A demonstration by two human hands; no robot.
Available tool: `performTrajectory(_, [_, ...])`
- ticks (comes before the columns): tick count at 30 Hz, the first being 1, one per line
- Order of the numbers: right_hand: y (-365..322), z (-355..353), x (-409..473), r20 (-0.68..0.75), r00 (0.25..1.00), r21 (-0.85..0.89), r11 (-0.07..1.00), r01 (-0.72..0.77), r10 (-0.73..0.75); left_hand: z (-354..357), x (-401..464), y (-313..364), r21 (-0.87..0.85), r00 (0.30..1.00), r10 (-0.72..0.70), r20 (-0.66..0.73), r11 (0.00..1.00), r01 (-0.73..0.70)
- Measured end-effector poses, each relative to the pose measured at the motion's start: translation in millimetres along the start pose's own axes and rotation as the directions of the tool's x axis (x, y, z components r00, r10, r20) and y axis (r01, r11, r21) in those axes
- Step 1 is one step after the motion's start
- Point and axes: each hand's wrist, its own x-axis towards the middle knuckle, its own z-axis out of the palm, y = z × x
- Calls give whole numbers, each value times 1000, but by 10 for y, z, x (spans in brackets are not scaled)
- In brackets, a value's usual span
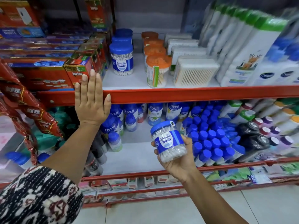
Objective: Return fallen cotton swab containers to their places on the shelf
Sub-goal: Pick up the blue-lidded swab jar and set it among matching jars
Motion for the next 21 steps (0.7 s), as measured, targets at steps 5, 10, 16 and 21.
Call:
performTrajectory(5, [6,89,10,15,1000,-99,995,9,-7,7,19,10,-5,1000,-3,5,1000,3])
performTrajectory(10, [-24,221,30,-99,992,-349,936,40,-79,-23,0,17,-17,1000,-4,12,1000,4])
performTrajectory(16, [-310,916,128,75,934,-703,646,298,-349,3,-18,36,-16,1000,6,-22,1000,-6])
performTrajectory(21, [-671,1776,306,391,790,-818,215,533,-472,21,-28,41,-22,999,17,-29,1000,-17])
